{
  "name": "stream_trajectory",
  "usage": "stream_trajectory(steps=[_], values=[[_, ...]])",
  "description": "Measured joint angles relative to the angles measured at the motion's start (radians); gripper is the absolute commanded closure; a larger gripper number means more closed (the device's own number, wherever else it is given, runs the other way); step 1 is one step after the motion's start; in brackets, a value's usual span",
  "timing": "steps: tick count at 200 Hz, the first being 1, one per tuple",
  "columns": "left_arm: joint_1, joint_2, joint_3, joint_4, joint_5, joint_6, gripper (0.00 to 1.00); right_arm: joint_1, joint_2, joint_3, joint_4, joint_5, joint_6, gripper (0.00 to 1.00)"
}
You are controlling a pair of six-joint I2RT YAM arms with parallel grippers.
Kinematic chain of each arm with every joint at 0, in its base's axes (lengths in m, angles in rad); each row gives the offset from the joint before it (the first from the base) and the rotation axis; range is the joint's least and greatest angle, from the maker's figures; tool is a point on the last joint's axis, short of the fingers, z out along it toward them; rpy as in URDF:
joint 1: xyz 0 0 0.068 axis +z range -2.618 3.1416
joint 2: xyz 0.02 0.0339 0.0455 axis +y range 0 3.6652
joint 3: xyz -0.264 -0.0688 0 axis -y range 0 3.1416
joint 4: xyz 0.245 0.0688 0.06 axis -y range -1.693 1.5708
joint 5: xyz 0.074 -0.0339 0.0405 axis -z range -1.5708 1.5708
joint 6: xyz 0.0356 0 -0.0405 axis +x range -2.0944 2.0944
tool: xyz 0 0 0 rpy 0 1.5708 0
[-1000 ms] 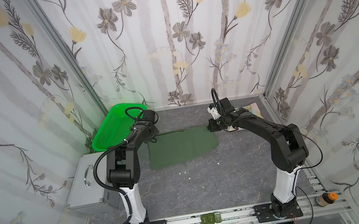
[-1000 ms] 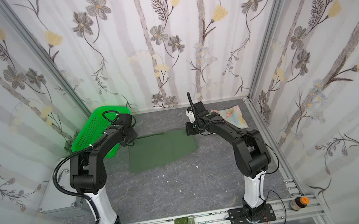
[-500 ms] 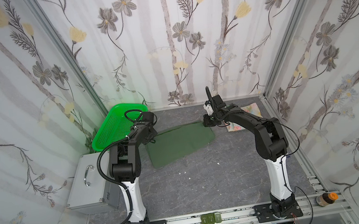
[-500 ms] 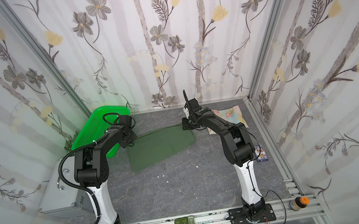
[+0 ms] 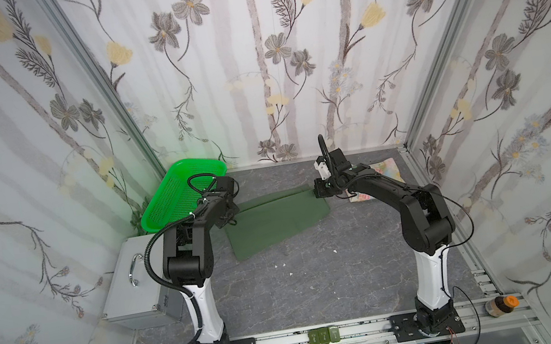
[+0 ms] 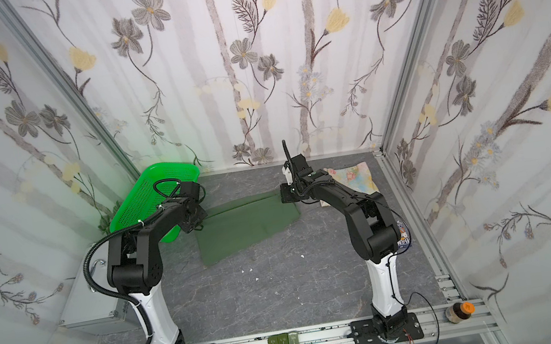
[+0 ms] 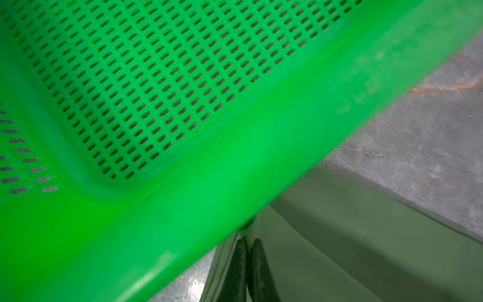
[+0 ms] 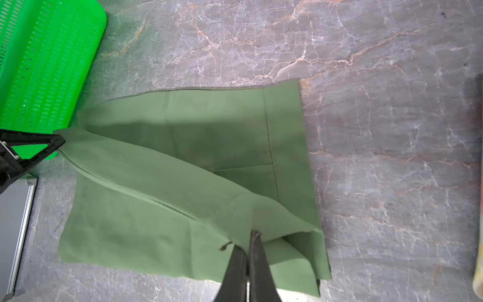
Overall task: Fold and stack skirts
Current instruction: Fold the skirt at the center of the table.
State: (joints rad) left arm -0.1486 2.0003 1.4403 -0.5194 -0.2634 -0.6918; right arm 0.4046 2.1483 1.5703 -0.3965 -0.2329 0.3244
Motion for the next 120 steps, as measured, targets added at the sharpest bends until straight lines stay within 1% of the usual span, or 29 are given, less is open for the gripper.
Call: stream_trajectory(steps=[24, 59, 83, 120], values=[[-0.019, -0.045, -0.014, 0.002, 0.003, -0.001, 1.00, 0.001, -0.119, -0.128, 0.045, 0.008, 0.015, 1.00], [-0.103, -0.174, -0.080, 0.003, -0.005, -0.006, 1.00, 0.002, -0.332, -0.336, 0.085, 0.056, 0.039, 1.00], [-0.159, -0.338, -0.182, 0.009, -0.007, -0.027, 1.00, 0.018, -0.496, -0.450, 0.085, 0.098, 0.060, 1.00], [-0.233, -0.646, -0.367, -0.006, -0.025, -0.095, 1.00, 0.091, -0.777, -0.606, 0.078, 0.155, 0.100, 1.00]])
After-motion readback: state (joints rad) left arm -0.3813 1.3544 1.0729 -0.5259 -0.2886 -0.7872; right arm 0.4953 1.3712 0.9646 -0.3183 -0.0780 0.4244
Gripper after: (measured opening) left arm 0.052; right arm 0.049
